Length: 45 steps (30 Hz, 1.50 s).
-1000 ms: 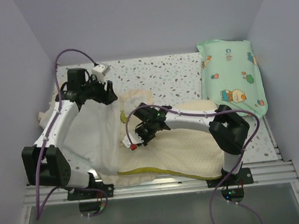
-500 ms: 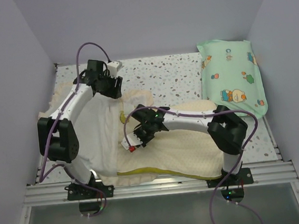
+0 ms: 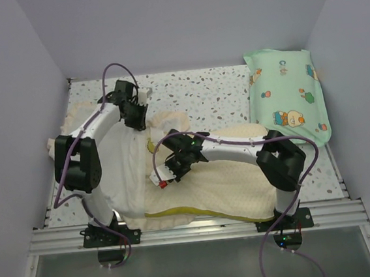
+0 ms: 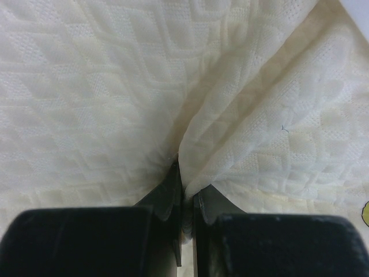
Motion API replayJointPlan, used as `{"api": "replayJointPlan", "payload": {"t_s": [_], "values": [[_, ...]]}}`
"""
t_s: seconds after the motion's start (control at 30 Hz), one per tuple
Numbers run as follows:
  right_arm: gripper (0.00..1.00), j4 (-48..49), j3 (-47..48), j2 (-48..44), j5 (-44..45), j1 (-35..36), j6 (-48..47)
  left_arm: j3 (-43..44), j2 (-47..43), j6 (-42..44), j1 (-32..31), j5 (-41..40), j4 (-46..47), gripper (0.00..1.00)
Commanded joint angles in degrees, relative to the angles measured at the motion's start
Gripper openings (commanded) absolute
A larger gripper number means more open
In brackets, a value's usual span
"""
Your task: Put the pillow into the pillowcase
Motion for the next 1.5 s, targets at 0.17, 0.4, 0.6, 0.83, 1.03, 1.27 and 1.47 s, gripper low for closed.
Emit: {"api": "replayJointPlan", "payload": {"t_s": [0.17, 0.4, 0.6, 0.83, 1.03, 1.27, 1.47], "values": [[0.00, -9.03, -0.75, 4.53, -2.80, 2.40, -1.98, 4.92, -6.44, -1.79, -1.86, 11.44, 4.61, 0.00], [0.00, -9.48, 2.95, 6.64, -2.89, 2.32, -1.28, 4.66, -7.50, -5.57, -4.32, 16.90, 8.31, 0.00], [0.00, 0.43, 5.84, 6.99, 1.68, 0.65, 5.39, 0.53, -5.30, -7.95, -5.90, 26.82, 10.76, 0.00], [0.00, 8.71, 14.02, 8.48, 6.51, -7.60, 10.50, 11.32, 4.69, -7.25, -7.13, 30.62, 12.79, 0.00], [0.00, 14.51, 17.54, 11.47, 13.01, -12.01, 11.91, 26.26, 15.87, -6.81, -7.13, 31.15, 13.41, 0.00], [0.11, 20.86, 17.71, 15.24, 17.15, -16.49, 13.05, 32.09, 17.65, -11.89, 0.76, 23.58, 20.32, 1.00], [0.70, 13.84, 21.93, 12.89, 17.51, -16.67, 19.18, 33.14, 7.99, -7.70, 12.90, 18.94, 18.95, 1.00]]}}
